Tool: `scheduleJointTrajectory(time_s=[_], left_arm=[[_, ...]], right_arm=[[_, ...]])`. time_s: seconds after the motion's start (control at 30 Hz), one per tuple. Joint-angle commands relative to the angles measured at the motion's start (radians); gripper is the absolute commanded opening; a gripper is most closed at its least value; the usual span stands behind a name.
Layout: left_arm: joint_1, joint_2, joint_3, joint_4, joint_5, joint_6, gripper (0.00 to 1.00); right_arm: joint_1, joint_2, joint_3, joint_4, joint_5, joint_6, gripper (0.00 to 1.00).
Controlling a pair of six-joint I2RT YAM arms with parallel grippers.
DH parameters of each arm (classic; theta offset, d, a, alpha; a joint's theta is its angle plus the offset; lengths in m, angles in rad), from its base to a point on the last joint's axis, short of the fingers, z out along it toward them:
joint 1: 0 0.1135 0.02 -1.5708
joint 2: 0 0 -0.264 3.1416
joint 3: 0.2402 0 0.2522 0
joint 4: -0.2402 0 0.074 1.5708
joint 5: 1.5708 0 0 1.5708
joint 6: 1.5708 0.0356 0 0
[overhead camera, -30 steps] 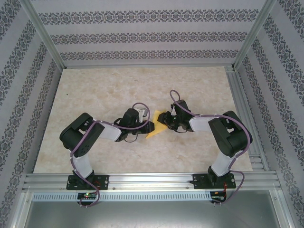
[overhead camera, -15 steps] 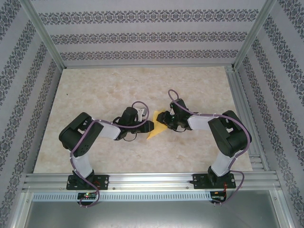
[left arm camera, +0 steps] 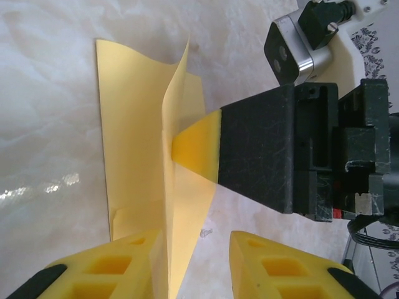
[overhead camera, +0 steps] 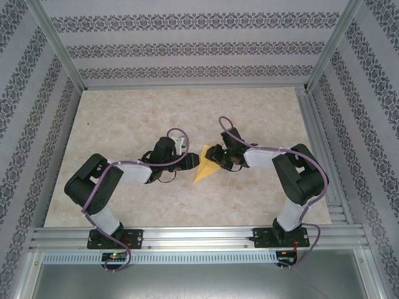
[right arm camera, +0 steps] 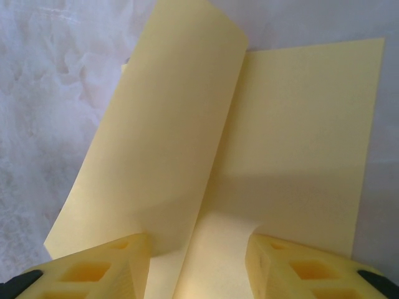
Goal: Fold a paper plane with a square sheet of paper (pick it up from the middle)
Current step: Fourth fold the wing at the center of the table.
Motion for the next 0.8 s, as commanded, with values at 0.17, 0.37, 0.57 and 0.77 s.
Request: scheduleJointTrajectory(time_s=[0.17, 0.37, 0.57, 0.77], left_arm=[[-0.015, 0.014, -0.005, 0.061, 0.082, -0.045, 0.34], [-0.041, 0.043, 0.047, -0.017, 0.088, -0.011, 0.29], [-0.048, 0.078, 0.08, -0.036, 0.109, -0.01, 0.29], [-0.048, 0.082, 0.096, -0.063, 0.108, 0.0, 0.29]], right_arm=[[0.007, 0.098, -0.008, -0.181, 0.124, 0.03, 0.43], [0.008, 0.109, -0.001, -0.202, 0.135, 0.036, 0.41], [0.008, 0.114, 0.001, -0.218, 0.138, 0.037, 0.41], [0.008, 0.115, 0.003, -0.223, 0.141, 0.039, 0.41]])
